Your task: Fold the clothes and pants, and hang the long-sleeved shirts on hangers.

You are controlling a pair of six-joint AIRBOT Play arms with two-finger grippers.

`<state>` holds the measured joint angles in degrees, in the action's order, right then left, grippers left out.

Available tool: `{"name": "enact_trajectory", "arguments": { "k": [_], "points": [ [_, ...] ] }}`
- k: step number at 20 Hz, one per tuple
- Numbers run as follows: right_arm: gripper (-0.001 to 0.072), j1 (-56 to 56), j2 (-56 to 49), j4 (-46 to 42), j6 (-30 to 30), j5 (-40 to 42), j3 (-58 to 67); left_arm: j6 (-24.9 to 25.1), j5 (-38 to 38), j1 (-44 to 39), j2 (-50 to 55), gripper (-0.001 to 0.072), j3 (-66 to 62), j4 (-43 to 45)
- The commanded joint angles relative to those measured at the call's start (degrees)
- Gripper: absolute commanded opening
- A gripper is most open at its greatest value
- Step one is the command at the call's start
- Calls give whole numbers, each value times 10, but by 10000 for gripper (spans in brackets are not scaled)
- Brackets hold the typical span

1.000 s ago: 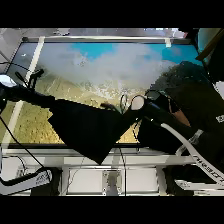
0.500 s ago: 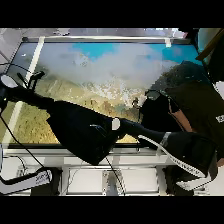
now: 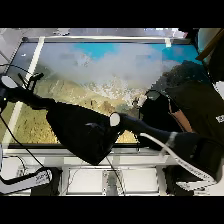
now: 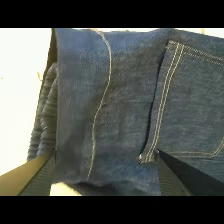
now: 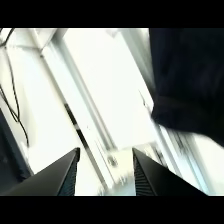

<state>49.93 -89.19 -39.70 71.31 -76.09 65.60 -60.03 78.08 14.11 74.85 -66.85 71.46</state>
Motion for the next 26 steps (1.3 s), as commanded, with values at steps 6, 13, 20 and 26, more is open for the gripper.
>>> {"name": "enact_trajectory", "arguments": {
  "k": [6, 13, 20, 26],
  "points": [
    [384, -173, 261, -233, 150, 163, -84, -15, 2, 25, -89, 701, -1, 36],
    [302, -318, 226, 195, -24, 313, -345, -46, 2, 25, -104, 701, 0, 35],
    [696, -397, 151, 302, -122, 214, -345, -46, 2, 25, -104, 700, 0, 25],
    [709, -347, 98, 292, -118, 210, -345, -47, 2, 25, -102, 700, 0, 0]
  ]
}}
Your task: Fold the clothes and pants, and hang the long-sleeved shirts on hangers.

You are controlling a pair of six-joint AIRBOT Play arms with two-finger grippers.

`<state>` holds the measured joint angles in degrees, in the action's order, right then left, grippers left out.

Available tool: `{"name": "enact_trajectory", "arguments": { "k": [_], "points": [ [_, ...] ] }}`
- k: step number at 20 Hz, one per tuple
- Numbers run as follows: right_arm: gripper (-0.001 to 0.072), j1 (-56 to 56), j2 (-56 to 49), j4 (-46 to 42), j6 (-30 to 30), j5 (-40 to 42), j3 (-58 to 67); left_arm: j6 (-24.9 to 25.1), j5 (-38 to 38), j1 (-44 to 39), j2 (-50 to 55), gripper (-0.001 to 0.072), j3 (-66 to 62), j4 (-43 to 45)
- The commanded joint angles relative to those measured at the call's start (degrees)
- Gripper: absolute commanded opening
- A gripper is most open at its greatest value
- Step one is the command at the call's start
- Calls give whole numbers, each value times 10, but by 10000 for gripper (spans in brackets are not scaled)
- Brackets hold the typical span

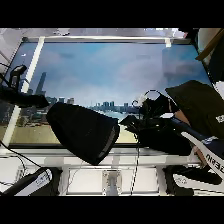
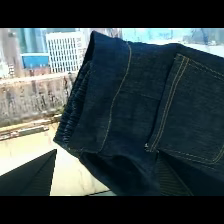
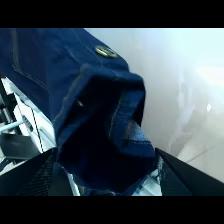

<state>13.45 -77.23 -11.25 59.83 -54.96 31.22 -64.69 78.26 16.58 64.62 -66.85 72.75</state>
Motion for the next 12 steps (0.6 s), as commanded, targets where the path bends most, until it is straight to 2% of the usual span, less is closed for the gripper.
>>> {"name": "enact_trajectory", "arguments": {
  "k": [1, 7, 9, 12],
  "points": [
    [708, 28, -22, 7, -4, 9, -1, -1, 0, 0, 0, 700, 0, -12],
    [684, 51, -28, 9, -9, 23, -1, -1, 0, 0, 0, 700, 0, -12],
    [576, 51, -28, 24, -9, 30, 0, -1, 0, 0, 0, 700, 0, -12],
    [577, 51, -28, 33, -9, 31, 12, -1, 0, 0, 0, 700, 0, -12]
  ]
}}
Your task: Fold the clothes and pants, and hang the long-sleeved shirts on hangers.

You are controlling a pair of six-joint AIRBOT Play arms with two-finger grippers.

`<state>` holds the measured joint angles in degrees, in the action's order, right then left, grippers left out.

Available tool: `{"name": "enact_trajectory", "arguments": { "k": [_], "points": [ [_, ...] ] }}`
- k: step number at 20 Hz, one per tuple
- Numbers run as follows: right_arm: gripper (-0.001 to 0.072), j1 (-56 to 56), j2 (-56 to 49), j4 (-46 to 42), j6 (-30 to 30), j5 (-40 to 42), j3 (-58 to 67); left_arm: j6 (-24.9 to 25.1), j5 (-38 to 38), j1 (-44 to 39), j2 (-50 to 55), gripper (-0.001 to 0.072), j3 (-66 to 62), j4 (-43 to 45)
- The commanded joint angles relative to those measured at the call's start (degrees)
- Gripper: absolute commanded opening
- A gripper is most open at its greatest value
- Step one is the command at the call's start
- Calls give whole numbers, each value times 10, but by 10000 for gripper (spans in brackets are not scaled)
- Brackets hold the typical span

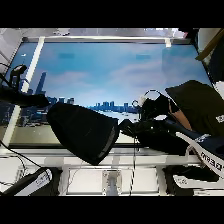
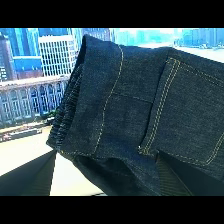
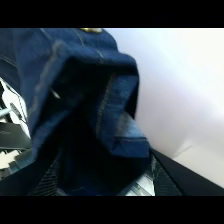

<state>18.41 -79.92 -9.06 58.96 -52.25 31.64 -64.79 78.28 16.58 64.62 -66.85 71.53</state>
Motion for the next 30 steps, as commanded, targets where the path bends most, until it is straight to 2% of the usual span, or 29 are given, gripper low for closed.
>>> {"name": "enact_trajectory", "arguments": {
  "k": [1, 6, 8, 12, 15, 19, 21, 26, 30],
  "points": [
    [577, 1, -1, 7, 0, 3, 14, 0, 0, 0, 0, 700, 0, 0],
    [576, 1, -1, -37, 2, -27, 54, -2, 0, 0, 0, 700, 0, 0],
    [576, 1, 0, -79, 26, -59, 87, -10, 0, 0, 0, 700, 0, 0],
    [576, 1, 2, -247, 117, -132, 163, -10, 0, 0, 0, 700, 0, 0],
    [576, 1, 21, -364, 180, -140, 179, -10, 0, 0, 0, 700, 0, 0],
    [579, 3, 27, -359, 182, -125, 179, -11, 0, 0, 1, 700, 0, 0],
    [629, 3, 27, -334, 182, -124, 179, -11, 0, 0, 1, 700, 0, 0],
    [627, 13, 27, -322, 182, -119, 179, -10, 0, 0, 1, 700, 0, 0],
    [627, 76, 26, -353, 189, -66, 179, -10, 0, 0, 1, 700, 0, 0]
  ]
}}
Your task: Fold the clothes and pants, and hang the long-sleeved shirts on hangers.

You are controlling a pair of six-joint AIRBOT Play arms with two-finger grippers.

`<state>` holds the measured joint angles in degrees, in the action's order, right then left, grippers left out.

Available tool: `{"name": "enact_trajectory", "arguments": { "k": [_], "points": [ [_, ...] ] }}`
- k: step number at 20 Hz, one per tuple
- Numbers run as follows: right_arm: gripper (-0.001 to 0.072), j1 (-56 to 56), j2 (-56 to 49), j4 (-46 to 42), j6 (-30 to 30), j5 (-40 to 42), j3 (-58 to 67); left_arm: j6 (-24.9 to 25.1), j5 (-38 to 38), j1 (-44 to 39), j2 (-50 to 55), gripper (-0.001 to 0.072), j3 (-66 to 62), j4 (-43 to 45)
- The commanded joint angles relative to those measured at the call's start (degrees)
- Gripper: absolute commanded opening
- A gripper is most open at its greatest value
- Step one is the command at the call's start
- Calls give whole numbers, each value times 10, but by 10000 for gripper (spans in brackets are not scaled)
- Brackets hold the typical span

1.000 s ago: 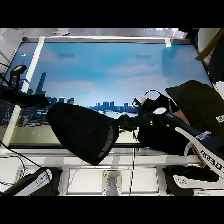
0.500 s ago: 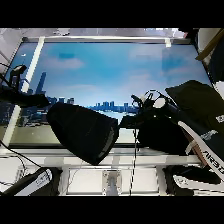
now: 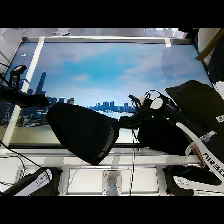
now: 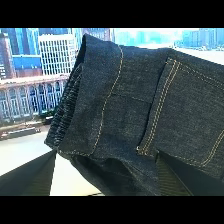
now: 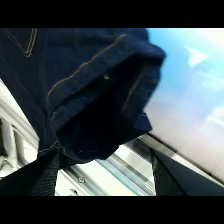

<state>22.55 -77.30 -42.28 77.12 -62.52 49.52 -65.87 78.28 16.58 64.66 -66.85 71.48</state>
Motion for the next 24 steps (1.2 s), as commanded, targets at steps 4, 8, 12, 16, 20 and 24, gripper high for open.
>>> {"name": "enact_trajectory", "arguments": {
  "k": [4, 8, 12, 16, 20, 24],
  "points": [
    [627, 68, 0, -30, 33, 51, 0, 0, 0, 0, 0, 700, 0, 0],
    [627, 68, 0, -96, 75, 54, 0, 0, 0, 0, 0, 700, 0, 0],
    [627, 68, 0, -106, 115, 73, -13, 0, -7, 0, 1, 700, 0, 0],
    [626, 68, 0, -38, 118, 110, -45, 0, -9, 0, 1, 700, 0, 0],
    [617, 68, 0, 73, 48, 142, -80, 0, -9, 0, 1, 700, 0, 0],
    [616, 68, -18, 107, 10, 153, -81, 0, -9, 0, 1, 700, 0, 0]
  ]
}}
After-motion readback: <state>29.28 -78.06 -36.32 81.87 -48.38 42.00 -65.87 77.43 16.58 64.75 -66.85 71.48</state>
